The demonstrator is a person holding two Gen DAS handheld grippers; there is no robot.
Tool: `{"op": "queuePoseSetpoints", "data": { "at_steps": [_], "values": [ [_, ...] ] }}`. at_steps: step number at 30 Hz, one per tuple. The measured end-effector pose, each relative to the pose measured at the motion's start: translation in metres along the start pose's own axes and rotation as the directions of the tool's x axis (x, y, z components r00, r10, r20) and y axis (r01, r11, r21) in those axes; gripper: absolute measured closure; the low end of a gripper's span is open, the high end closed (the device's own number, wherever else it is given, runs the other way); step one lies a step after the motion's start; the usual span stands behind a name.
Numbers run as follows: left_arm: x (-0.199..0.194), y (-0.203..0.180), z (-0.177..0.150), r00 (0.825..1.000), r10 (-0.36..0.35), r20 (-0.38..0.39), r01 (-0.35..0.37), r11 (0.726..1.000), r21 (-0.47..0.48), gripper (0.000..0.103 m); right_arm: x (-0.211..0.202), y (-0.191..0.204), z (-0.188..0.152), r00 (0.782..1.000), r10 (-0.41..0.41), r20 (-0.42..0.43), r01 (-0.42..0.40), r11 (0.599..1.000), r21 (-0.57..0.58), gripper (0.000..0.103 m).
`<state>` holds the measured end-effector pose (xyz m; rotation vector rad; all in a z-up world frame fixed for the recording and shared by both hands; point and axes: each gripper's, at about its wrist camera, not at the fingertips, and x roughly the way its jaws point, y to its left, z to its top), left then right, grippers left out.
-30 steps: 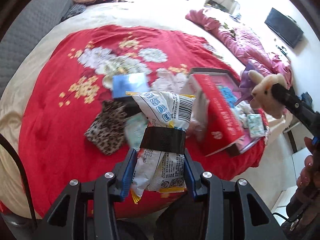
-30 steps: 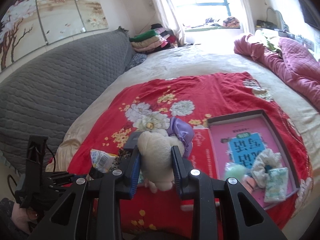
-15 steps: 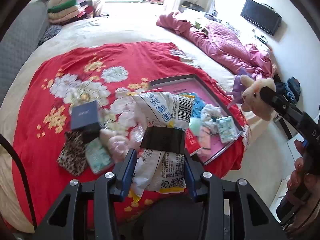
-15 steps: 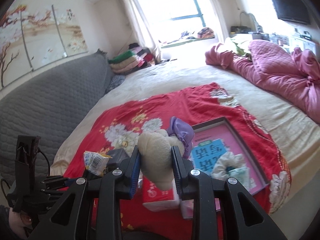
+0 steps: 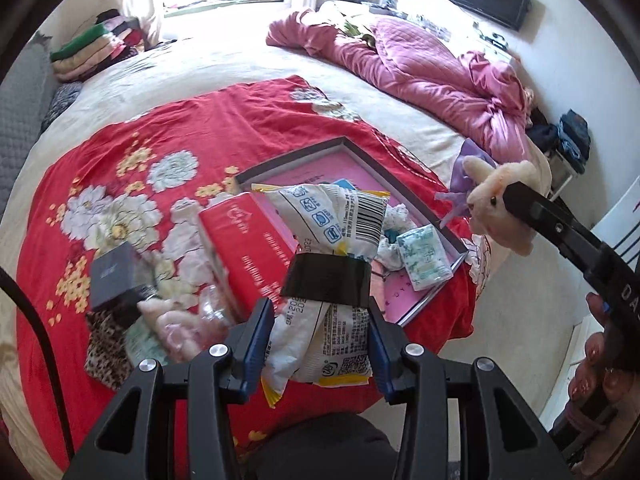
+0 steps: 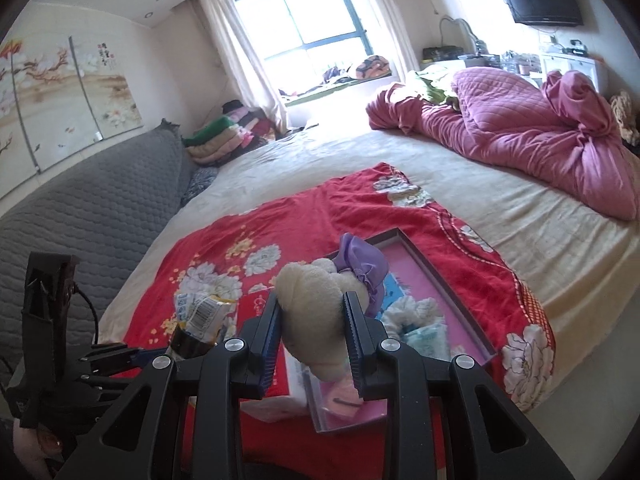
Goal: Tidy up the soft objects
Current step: 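Carry the snack packet with the left tool while the right tool carries the plush bunny to the box, then lower the snack packet with the left tool while the right tool releases the plush bunny into the box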
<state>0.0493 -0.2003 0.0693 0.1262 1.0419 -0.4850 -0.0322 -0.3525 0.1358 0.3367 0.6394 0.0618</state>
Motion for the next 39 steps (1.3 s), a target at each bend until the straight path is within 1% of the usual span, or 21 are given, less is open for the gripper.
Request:
{"op": "queuePoseSetpoints", "data": {
  "at_steps": [6,13,17,19,24,28,31,34,39],
  "values": [
    [0.027,-0.017,0.009,1.0,-0.013,-0.025,0.014,0.999,0.036,0.059,0.008,-0.016,-0.007,0.999,-0.043,-0.006,0.043,0.999,0.003,0.073],
    [0.063,-0.041,0.014,0.996,-0.03,-0.084,0.038,0.995,0.092,0.059,0.018,-0.036,-0.016,0.998,-0.056,-0.014,0.056,0.998,0.019,0.073],
    [0.085,-0.05,0.013,0.991,-0.026,-0.131,0.042,0.992,0.122,0.059,0.026,-0.05,-0.022,0.996,-0.087,-0.022,0.087,0.996,0.02,0.073],
    [0.094,-0.054,0.013,0.989,-0.028,-0.147,0.048,0.99,0.131,0.059,0.029,-0.054,-0.024,0.996,-0.09,-0.028,0.091,0.996,0.025,0.073],
    [0.113,-0.062,0.011,0.98,-0.055,-0.19,0.083,0.986,0.142,0.059,0.037,-0.063,-0.029,0.995,-0.092,-0.042,0.094,0.995,0.037,0.073],
    [0.124,-0.064,0.01,0.975,-0.068,-0.213,0.101,0.984,0.145,0.059,0.045,-0.067,-0.033,0.995,-0.089,-0.054,0.092,0.995,0.039,0.073],
    [0.133,-0.065,0.01,0.973,-0.047,-0.225,0.084,0.984,0.157,0.059,0.05,-0.067,-0.035,0.994,-0.09,-0.067,0.092,0.995,0.038,0.073],
    [0.14,-0.06,0.01,0.972,-0.033,-0.233,0.069,0.987,0.145,0.059,0.058,-0.067,-0.037,0.992,-0.094,-0.082,0.097,0.995,0.031,0.073],
    [0.145,-0.052,0.013,0.972,-0.039,-0.231,0.071,0.989,0.129,0.059,0.074,-0.067,-0.042,0.99,-0.088,-0.113,0.09,0.996,0.013,0.073]
  ]
}}
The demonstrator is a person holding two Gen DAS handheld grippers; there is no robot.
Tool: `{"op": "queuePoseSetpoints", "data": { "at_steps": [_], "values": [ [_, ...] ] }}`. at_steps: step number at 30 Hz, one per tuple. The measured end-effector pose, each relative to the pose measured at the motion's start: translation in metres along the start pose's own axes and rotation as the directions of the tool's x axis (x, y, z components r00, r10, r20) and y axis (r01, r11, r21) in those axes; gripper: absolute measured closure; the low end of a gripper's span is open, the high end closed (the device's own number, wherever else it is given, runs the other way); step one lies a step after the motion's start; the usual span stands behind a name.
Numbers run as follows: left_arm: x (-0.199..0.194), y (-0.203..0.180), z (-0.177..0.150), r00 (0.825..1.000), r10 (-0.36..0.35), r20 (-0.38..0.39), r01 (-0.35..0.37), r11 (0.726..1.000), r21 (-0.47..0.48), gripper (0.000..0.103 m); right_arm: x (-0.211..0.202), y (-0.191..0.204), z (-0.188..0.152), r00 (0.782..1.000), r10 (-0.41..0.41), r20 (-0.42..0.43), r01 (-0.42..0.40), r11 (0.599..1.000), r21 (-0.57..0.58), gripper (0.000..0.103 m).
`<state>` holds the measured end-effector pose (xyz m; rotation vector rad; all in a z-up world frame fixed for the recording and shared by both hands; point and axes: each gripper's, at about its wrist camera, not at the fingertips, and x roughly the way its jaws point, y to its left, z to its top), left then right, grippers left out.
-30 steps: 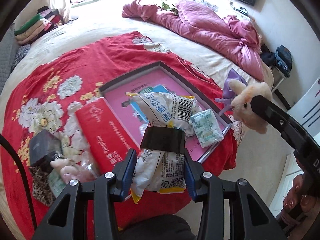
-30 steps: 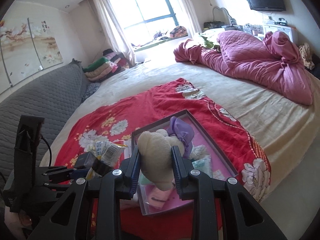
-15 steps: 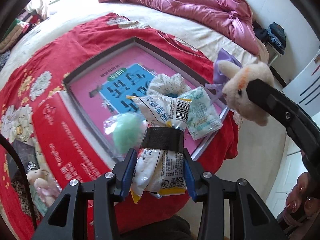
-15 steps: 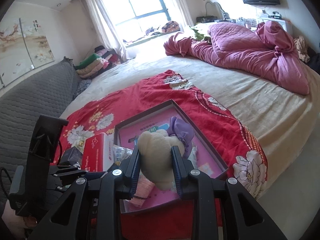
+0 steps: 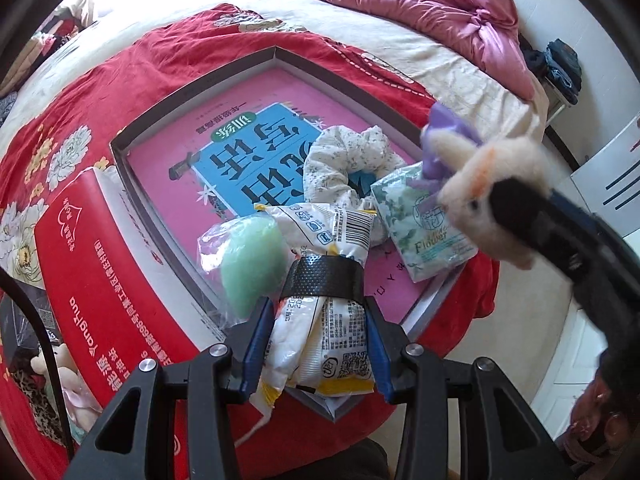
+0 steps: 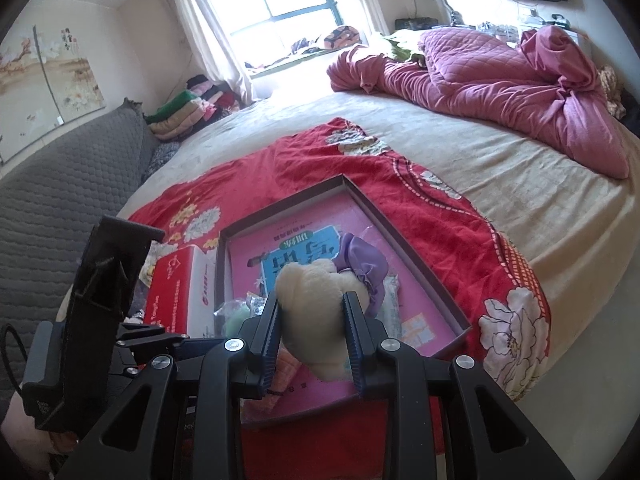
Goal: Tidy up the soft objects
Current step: 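Lower the snack packet with the left tool while the right tool releases the plush bunny into the box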
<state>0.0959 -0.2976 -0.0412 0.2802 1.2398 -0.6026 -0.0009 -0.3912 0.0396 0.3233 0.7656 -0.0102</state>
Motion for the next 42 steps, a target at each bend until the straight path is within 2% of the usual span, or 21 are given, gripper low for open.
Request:
{"op": "queuePoseSetpoints", "data": {
  "at_steps": [6,12,22,26,32,36,39,42],
  "values": [
    [0.002,0.0,0.002,1.0,0.016,0.007,-0.016,1.0,0.008,0.059,0.02,0.005,-0.006,0.999,-0.008,-0.05,0.006,0.999,-0.042,0.072],
    [0.004,0.0,0.003,1.0,0.022,0.011,-0.022,1.0,0.017,0.059,0.034,0.002,-0.011,0.997,0.014,-0.082,-0.017,0.999,-0.034,0.072],
    [0.006,-0.001,0.003,1.0,0.025,0.012,-0.025,0.999,0.024,0.059,0.049,0.0,-0.009,0.994,0.061,-0.095,-0.061,0.998,0.005,0.07],
    [0.007,0.0,0.003,1.0,0.026,0.009,-0.026,0.999,0.025,0.059,0.053,-0.007,-0.008,0.989,0.113,-0.091,-0.106,0.992,0.075,0.068],
    [0.007,0.0,0.004,1.0,0.029,0.007,-0.03,0.999,0.029,0.058,0.056,-0.012,-0.004,0.979,0.185,-0.085,-0.169,0.971,0.167,0.062],
    [0.007,0.0,0.004,1.0,0.03,0.008,-0.03,0.999,0.027,0.058,0.056,-0.012,-0.004,0.976,0.2,-0.081,-0.181,0.965,0.19,0.06],
    [0.007,-0.001,0.004,0.999,0.036,0.007,-0.036,0.999,0.032,0.058,0.056,-0.014,-0.004,0.971,0.229,-0.072,-0.208,0.952,0.224,0.046],
    [0.007,-0.002,0.004,0.999,0.039,0.005,-0.04,0.999,0.034,0.059,0.057,-0.012,-0.003,0.97,0.23,-0.072,-0.209,0.951,0.228,0.045]
  ]
}}
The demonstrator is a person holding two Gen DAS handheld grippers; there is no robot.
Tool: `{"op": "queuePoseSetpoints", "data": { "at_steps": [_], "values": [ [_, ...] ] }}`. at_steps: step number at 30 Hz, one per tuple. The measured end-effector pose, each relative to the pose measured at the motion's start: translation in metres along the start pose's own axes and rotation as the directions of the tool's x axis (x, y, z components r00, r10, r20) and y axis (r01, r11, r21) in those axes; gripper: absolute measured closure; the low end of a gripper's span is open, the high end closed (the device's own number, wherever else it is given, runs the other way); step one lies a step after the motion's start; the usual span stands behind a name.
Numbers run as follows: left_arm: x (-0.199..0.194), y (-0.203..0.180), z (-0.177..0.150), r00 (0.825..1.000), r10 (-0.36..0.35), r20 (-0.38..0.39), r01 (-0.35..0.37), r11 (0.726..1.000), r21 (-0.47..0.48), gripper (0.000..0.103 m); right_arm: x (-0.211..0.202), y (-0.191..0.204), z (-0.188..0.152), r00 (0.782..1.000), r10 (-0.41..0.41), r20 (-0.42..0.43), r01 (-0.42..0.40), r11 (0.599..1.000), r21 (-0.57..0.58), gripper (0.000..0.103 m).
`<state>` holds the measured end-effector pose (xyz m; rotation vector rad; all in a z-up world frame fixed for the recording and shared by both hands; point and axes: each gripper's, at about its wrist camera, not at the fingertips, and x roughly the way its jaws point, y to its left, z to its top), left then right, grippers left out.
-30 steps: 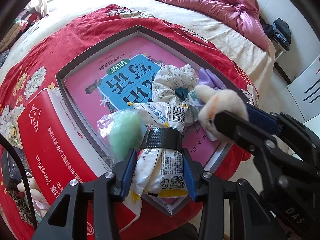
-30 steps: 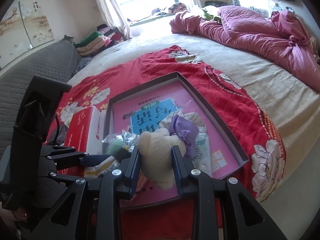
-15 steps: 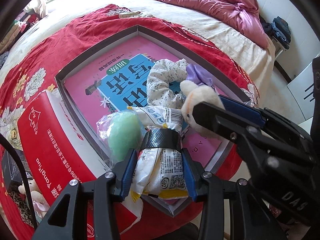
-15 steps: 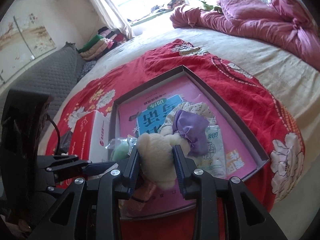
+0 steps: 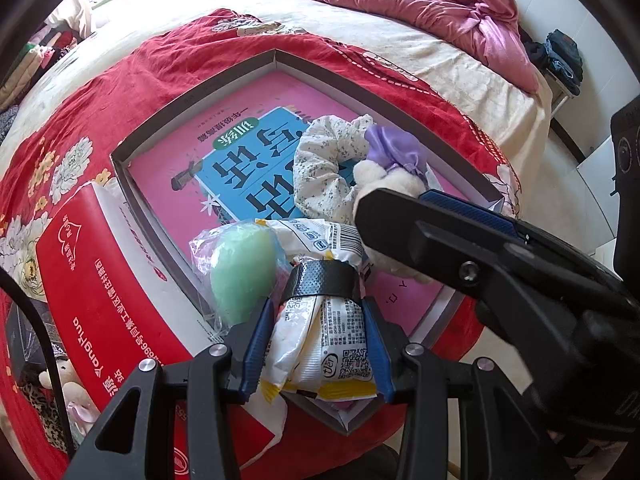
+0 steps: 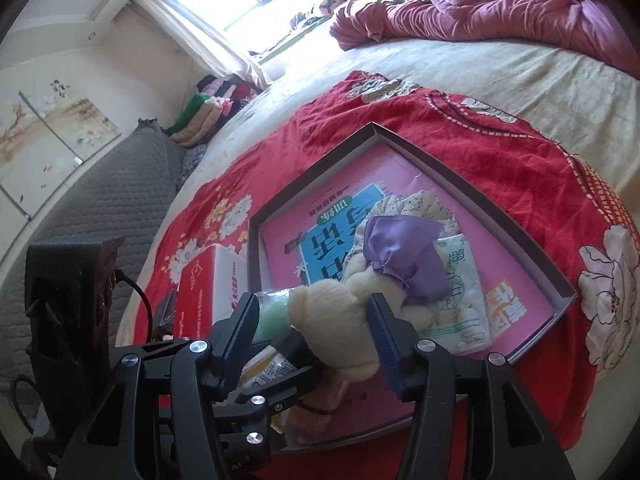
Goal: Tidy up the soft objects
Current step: 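Lower the snack packet with the left tool while the right tool releases the plush bunny into the box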
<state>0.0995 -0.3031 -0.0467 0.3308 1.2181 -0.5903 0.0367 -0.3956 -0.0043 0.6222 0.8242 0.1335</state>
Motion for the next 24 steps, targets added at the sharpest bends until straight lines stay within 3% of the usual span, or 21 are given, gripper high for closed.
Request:
{"op": "queuePoseSetpoints", "data": {
  "at_steps": [5,19,24],
  "values": [
    [-0.001,0.0,0.0,1.0,-0.022,0.002,0.022,1.0,-0.006,0.058,0.003,0.003,-0.001,1.0,-0.023,-0.005,0.023,1.0,-0.004,0.035],
    [-0.003,0.002,-0.001,0.999,-0.035,0.005,0.035,0.999,-0.018,0.058,-0.016,-0.006,-0.001,0.994,-0.086,0.067,0.085,0.996,0.014,0.034],
    [-0.005,0.005,0.001,0.999,-0.039,0.009,0.04,0.999,-0.034,0.058,-0.029,-0.01,0.0,0.978,-0.181,0.103,0.181,0.983,0.01,0.034]
  ]
}}
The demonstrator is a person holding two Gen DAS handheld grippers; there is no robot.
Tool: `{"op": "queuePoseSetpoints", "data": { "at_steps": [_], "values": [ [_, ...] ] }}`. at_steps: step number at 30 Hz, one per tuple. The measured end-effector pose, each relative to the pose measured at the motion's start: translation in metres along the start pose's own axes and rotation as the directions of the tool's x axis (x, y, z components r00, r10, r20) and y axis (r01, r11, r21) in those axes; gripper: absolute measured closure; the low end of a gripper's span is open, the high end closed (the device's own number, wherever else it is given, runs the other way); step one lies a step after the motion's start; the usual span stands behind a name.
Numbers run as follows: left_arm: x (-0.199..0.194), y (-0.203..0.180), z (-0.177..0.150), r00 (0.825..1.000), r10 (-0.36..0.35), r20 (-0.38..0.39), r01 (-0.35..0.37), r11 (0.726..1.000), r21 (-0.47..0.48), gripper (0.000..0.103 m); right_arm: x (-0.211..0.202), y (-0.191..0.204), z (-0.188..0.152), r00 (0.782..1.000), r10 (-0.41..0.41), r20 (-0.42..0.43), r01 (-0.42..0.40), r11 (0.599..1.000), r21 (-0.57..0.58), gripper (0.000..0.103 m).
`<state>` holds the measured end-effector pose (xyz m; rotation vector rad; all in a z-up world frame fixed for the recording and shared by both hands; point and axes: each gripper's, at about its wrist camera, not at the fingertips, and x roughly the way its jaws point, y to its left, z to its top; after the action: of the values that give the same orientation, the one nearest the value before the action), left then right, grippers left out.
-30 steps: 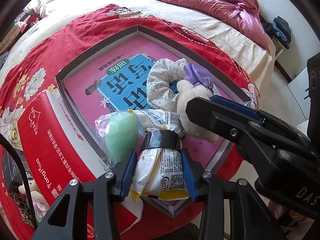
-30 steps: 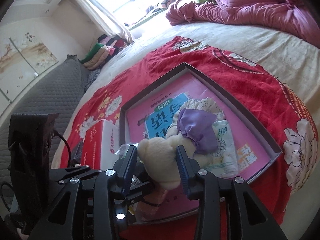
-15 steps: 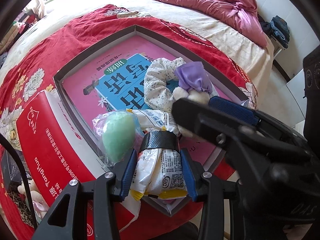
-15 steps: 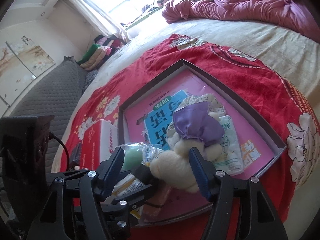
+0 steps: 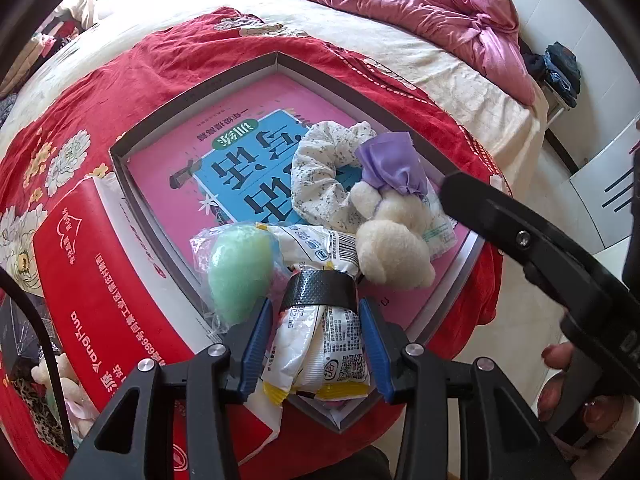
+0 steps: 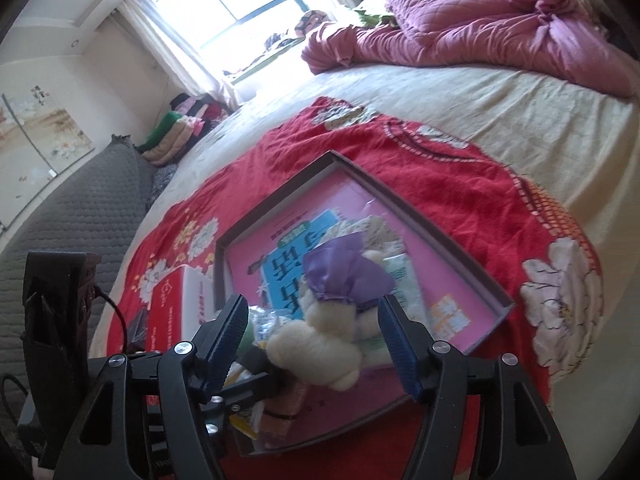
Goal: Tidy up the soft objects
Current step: 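Lower the snack packet with the left tool while the right tool releases the plush bunny into the box, then release the snack packet into the box and open the left tool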
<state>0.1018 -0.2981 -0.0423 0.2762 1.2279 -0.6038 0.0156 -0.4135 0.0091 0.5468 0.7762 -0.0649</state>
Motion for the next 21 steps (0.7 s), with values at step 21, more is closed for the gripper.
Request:
{"op": "queuePoseSetpoints", "data": {
  "at_steps": [21],
  "values": [
    [-0.019,-0.009,-0.004,0.999,0.004,0.04,-0.005,1.0,0.019,0.05,-0.014,-0.005,0.003,0.992,-0.118,0.04,0.119,0.992,-0.03,0.028]
  ]
}}
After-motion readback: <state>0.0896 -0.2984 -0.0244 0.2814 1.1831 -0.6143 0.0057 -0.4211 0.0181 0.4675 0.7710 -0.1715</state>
